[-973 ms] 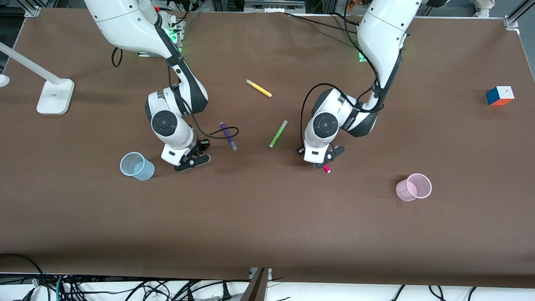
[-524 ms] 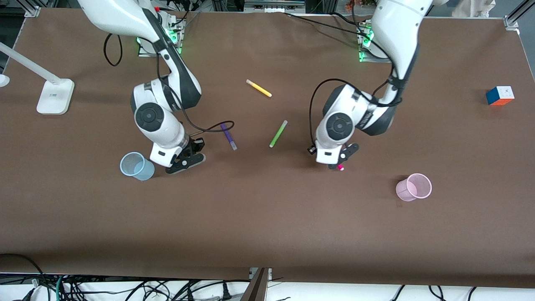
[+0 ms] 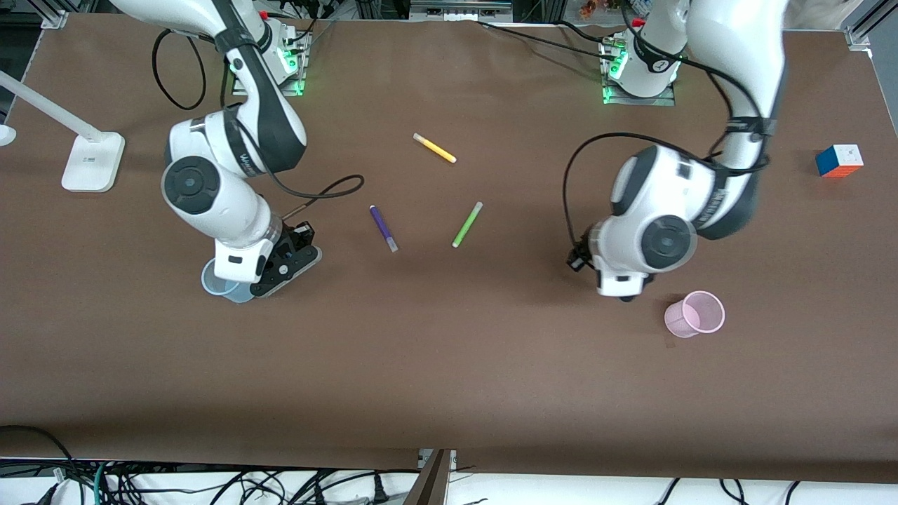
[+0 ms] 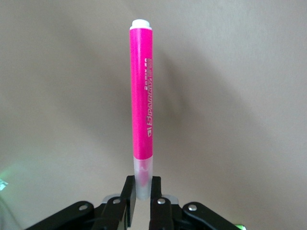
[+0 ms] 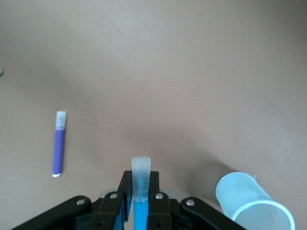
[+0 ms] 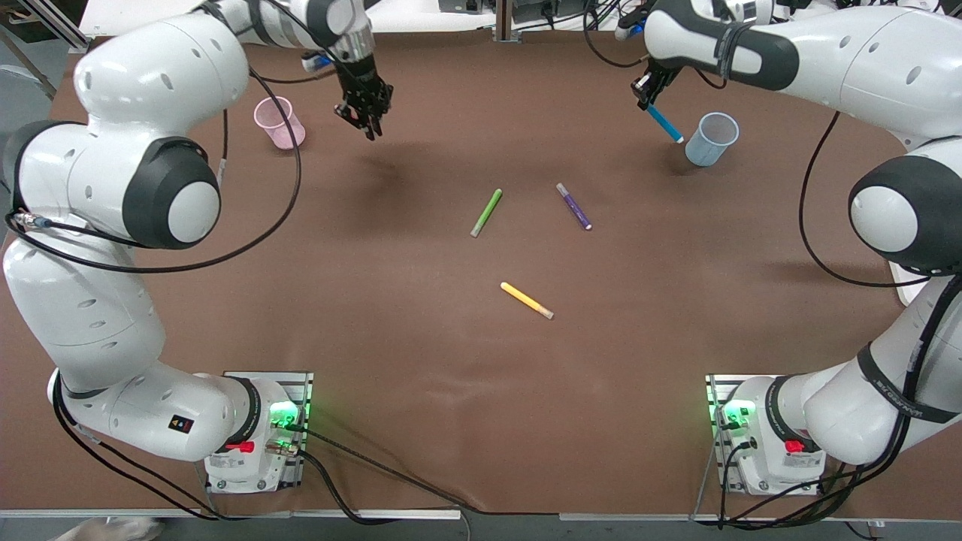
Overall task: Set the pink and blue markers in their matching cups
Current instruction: 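Carry the blue marker to the blue cup while the left gripper carries pink, then lower the blue marker into the blue cup while the left gripper drops pink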
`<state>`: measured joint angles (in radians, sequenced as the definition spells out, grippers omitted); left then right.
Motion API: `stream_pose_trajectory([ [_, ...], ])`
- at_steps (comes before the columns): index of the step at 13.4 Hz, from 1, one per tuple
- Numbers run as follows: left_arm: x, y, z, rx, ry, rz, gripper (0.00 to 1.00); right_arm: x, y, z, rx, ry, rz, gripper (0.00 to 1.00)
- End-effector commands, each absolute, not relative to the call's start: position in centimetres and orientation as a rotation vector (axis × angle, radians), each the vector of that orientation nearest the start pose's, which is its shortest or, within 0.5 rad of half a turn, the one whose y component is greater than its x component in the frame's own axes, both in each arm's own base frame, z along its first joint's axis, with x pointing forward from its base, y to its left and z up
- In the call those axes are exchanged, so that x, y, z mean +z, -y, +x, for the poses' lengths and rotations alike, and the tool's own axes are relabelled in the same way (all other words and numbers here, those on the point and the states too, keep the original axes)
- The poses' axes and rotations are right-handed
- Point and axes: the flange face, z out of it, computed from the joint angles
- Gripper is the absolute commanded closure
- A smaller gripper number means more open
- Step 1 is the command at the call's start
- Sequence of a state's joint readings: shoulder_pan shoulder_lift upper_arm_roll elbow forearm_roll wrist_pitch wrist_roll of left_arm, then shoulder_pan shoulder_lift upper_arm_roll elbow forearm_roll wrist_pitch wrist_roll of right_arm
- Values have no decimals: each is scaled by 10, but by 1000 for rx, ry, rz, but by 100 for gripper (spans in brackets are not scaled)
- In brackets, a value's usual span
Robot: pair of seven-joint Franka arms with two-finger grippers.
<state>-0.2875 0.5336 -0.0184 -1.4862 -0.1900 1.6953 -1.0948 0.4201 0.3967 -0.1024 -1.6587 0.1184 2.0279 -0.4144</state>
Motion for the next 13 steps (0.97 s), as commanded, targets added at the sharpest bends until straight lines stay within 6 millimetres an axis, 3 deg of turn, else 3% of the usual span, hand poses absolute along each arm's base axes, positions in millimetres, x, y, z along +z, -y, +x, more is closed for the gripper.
stream_pose_trajectory([
  [1,371,164,648,709,1229,-2852,100,399,-188,636,-9,1124,-2742,100],
  [4,384,96,662,835,1284,-2957,100,403,-154,644,-95,1236,-2566,99],
  [8,377,31,668,914,1235,-3101,100,404,-100,649,-204,1354,-2332,99],
  [9,370,13,670,945,1254,-3136,100,403,-90,649,-230,1389,-2264,99],
  [11,331,-21,672,996,1188,-3197,100,400,-66,649,-301,1447,-2144,99],
  [13,328,-46,669,994,1187,-3228,99,396,-37,649,-377,1506,-2039,99],
])
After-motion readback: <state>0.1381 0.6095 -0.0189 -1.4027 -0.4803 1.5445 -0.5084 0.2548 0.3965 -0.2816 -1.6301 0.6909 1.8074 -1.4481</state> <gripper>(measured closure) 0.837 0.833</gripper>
